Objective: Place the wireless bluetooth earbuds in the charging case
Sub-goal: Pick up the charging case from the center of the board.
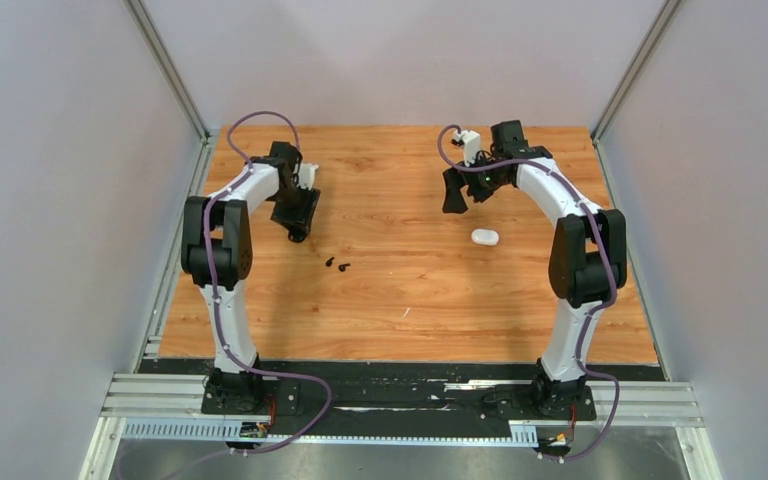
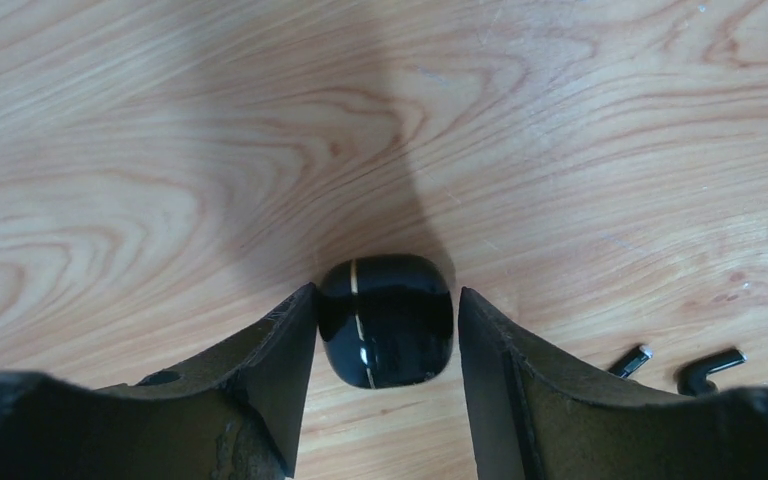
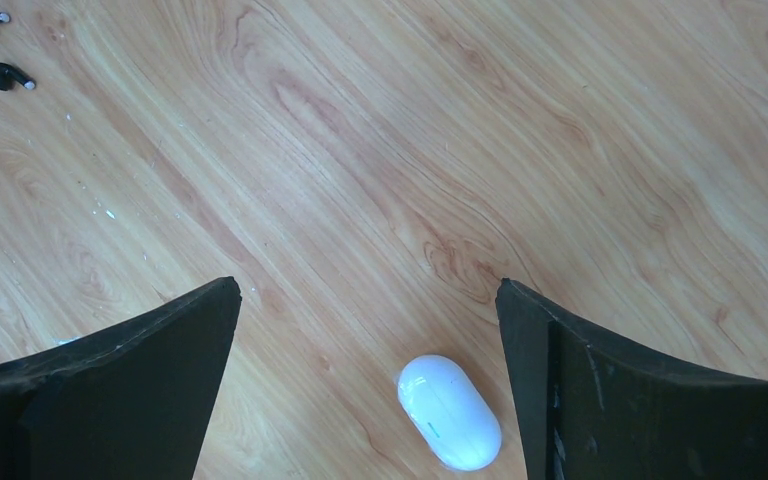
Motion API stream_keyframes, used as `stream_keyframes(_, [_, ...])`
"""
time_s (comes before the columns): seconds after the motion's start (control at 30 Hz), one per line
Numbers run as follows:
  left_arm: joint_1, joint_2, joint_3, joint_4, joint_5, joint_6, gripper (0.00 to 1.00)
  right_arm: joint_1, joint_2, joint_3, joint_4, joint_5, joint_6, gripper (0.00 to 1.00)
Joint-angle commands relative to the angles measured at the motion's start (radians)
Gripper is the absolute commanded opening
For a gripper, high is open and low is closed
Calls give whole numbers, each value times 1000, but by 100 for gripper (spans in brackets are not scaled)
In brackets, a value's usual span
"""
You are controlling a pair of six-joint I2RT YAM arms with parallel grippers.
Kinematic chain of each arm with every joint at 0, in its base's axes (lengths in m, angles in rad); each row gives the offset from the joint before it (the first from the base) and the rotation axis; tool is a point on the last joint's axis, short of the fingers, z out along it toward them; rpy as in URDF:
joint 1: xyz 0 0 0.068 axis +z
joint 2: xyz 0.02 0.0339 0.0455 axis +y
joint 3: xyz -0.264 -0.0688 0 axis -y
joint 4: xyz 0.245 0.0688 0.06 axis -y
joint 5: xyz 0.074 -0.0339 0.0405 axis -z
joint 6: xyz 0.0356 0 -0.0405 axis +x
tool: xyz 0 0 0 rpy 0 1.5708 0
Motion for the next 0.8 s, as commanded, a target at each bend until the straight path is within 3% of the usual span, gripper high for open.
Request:
stream_keyframes(0.0, [-42,29,63,-56,-22,24,60,-2,-39,-20,13,-20,26,99])
stream_keyframes(0.1, [-56,53,69,-85,-80,14,57,-1,-54,-37,14,-23,24,99])
stream_keyframes(0.3, [-68,40,81,-153,-65,36,27,-2,-78,-59,23,-40,20,98])
stream_keyframes(0.37, [-67,22,113,-165,11,33,18,-3,-88,-48,24,-72,14,96])
stream_keyframes(0.47, [-63,-64,138,-105,253,-7,11,-3,-113,-10,24,-178,-7,94])
stream_keyframes(0.57, [-62,-166,89,142,424,-140,1,5,-140,29,64,-272,20,85])
stream_keyframes(0.63, [-62,-222,44,335,509,-247,0,28,-171,5,169,-259,78,81])
stream_keyframes(0.73, [-61,-255,-15,608,544,-454,0,88,-247,-127,508,-101,189,81])
stream_keyframes(0.77, [-59,-249,-20,695,524,-584,0,120,-262,-168,599,-30,202,82])
